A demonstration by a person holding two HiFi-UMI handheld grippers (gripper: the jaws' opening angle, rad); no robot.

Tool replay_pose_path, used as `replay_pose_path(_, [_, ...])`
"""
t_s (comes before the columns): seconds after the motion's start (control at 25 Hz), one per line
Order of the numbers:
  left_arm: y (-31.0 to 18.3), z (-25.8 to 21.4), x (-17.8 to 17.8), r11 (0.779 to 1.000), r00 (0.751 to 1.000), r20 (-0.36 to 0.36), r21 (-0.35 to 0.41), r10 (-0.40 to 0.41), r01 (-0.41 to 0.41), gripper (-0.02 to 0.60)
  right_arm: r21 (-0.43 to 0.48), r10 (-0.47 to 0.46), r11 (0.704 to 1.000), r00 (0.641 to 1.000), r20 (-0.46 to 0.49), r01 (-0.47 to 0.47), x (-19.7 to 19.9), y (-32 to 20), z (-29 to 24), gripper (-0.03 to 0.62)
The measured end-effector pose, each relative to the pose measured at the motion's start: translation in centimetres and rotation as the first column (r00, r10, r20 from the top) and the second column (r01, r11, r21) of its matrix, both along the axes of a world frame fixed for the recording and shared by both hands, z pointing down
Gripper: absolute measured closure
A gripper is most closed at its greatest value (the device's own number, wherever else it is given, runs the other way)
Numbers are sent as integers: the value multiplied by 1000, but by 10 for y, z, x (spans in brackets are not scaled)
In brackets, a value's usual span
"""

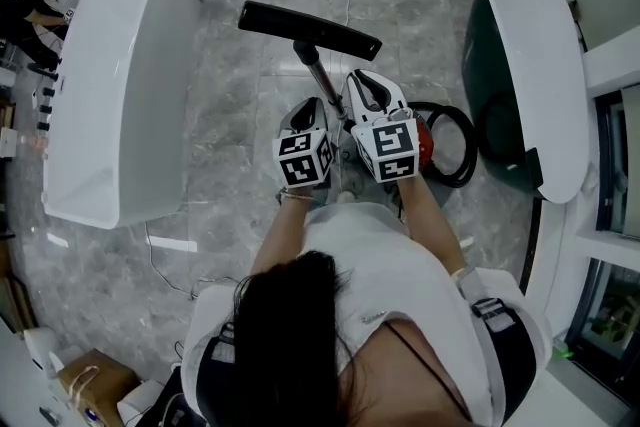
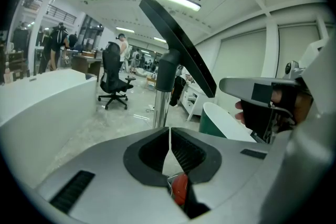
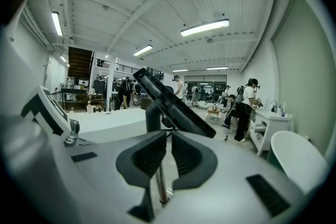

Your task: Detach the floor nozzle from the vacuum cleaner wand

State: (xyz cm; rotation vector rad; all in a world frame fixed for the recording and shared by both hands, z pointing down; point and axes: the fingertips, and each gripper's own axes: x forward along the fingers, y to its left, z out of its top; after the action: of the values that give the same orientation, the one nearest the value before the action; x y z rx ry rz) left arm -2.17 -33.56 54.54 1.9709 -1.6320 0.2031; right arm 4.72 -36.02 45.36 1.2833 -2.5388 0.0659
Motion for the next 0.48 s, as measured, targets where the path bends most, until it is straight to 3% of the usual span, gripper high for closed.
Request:
replay_pose_path(0.08, [-3, -1, 0, 1000, 1000, -5, 6, 4, -4, 566, 1, -8, 1000, 1000, -4, 8, -1, -2, -1, 557])
replay_pose_path(0.16, [-6, -2, 1, 1000, 1000, -7, 9, 7, -7, 566, -4, -28, 1000, 999, -14, 28, -4, -4, -2, 459])
replay_pose_path(0.48, [-12, -1, -3, 1000, 1000, -8, 9, -4, 4, 566, 79, -64, 994, 985, -158, 78, -12, -17, -9, 401])
